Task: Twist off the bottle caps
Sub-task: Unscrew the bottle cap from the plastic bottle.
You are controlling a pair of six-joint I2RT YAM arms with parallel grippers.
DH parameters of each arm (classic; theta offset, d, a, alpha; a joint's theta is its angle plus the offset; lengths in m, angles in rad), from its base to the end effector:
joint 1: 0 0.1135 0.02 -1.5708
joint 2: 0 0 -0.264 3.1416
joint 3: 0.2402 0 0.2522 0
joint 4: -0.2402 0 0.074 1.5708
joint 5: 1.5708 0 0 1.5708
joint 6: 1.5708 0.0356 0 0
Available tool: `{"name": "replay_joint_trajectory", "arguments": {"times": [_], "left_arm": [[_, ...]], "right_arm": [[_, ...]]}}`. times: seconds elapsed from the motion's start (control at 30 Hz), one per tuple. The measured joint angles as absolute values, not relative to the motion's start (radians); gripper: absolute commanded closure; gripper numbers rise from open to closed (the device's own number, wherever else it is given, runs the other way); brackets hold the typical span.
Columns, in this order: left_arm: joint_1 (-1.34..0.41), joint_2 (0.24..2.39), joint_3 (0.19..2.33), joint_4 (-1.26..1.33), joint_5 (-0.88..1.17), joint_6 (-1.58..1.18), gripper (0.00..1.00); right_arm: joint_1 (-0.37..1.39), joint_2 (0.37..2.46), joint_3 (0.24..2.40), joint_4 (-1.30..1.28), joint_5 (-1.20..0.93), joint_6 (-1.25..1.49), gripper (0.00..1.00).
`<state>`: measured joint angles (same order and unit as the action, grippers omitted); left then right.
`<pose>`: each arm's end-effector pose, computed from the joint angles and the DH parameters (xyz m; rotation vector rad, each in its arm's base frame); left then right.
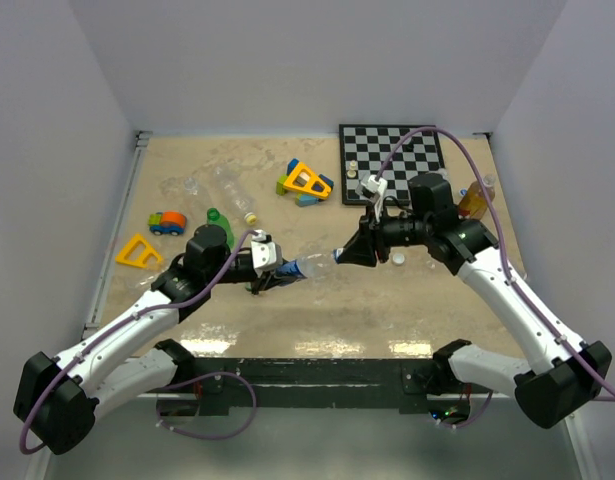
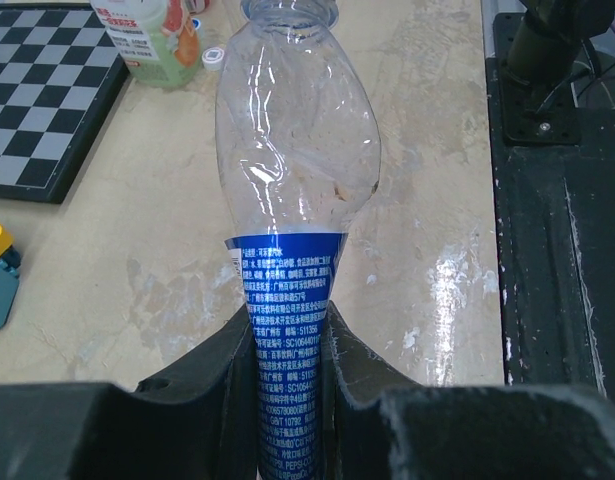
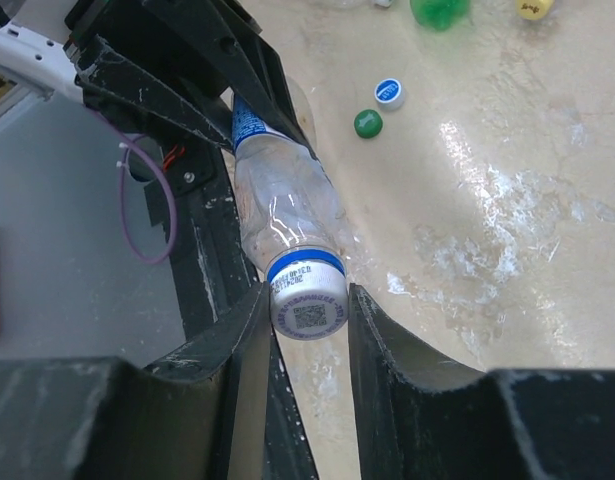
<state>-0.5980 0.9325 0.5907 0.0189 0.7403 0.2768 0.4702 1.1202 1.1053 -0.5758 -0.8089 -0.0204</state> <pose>0.1590 -0.1373 0.2681 1.2431 1.4469 -0.9152 0.1958 0.1284 0.3526 -0.9783 1.9269 1.1297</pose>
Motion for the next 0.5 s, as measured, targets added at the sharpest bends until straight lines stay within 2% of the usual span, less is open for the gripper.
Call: {"name": "replay_joint_trajectory", "arguments": {"times": [0.13,0.23,0.37,0.5], "left_arm": [[-0.598,0.933,0.591,0.021,0.744,0.276,1.0],[-0.598,0.933,0.591,0.023,0.748,0.276,1.0],[-0.598,0.933,0.591,0.03,0.741,0.273,1.0],[-0.599,0.937,0.59,0.017,0.734,0.273,1.0]], "right_arm": [[0.47,1.131,1.131,-0.611,-0.822,-0.085,0.94],[0.47,1.182,1.203,-0.713,-0.856,-0.273,0.97],[0.473,1.297,1.358,-0.943,-0.908,-0.737,0.97],[0.478,1.311,1.375,-1.065,-0.93,-1.212,1.0]]}}
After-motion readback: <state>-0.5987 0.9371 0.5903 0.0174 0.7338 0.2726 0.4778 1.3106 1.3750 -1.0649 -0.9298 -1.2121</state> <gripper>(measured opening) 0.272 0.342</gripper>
